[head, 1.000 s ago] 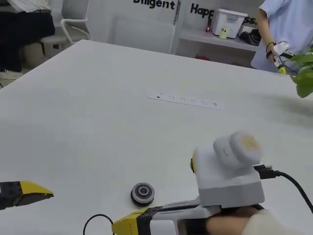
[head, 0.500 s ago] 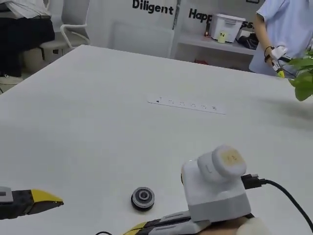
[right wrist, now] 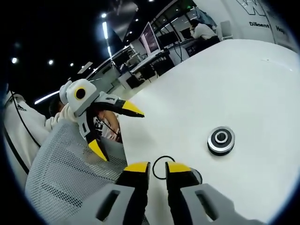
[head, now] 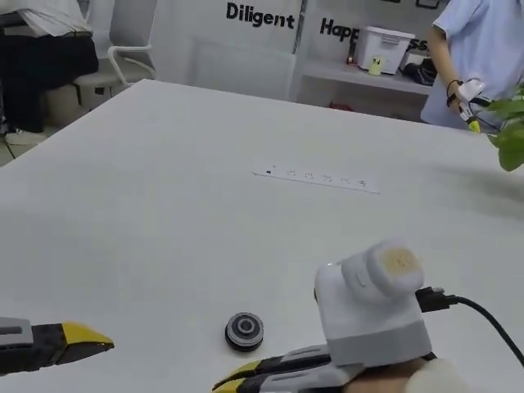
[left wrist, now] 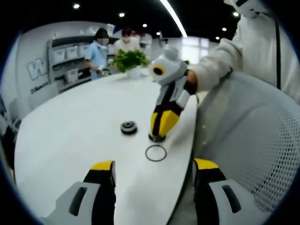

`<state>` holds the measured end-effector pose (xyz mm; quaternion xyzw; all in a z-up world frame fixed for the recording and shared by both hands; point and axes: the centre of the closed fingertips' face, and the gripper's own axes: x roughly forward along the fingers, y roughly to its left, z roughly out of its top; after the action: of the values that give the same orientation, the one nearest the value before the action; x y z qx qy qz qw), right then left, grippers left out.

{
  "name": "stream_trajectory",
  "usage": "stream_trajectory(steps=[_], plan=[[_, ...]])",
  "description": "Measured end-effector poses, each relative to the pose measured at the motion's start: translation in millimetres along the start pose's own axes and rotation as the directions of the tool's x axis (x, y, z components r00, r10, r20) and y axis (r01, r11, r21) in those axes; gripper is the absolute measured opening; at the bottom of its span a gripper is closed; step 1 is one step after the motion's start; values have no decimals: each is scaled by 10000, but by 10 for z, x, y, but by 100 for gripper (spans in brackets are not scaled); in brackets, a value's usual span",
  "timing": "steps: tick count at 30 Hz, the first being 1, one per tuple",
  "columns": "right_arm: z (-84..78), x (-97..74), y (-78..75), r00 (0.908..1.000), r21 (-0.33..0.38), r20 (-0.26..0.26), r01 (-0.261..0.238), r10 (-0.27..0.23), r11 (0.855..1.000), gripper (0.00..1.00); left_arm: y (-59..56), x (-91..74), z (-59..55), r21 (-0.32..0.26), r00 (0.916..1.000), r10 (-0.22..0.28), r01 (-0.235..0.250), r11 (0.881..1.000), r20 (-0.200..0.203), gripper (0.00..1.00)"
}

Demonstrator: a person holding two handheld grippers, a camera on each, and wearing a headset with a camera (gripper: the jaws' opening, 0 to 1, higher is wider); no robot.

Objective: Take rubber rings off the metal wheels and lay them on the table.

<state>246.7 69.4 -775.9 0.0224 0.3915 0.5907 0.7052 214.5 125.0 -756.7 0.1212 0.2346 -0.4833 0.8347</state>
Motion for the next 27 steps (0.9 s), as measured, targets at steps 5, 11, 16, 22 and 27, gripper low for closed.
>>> stream_trajectory(steps=[5, 11, 16, 22, 27], plan=[[62, -144, -22, 9997, -504, 253, 81, -69, 9987, 20, -1, -22, 30, 111, 9999, 121, -120, 9999, -78, 68], [127, -323, -122, 9975, -658, 551, 473, -437, 9967, 23, -22, -49, 89, 184, 9997, 222, -220, 9996, -83, 68], [171, -452, -212, 9925, -585, 917, 861, -805, 9946, 25, -24, -53, 126, 245, 9995, 301, -298, 9993, -137, 68], [141, -491, -307, 9885, -680, 1093, 1128, -1050, 9913, 28, -17, -28, 168, 230, 9995, 287, -284, 9993, -119, 68], [75, -495, -344, 9899, -1020, 959, 1145, -1048, 9882, 33, 1, -5, 188, 298, 9995, 253, -248, 9992, -191, 68]])
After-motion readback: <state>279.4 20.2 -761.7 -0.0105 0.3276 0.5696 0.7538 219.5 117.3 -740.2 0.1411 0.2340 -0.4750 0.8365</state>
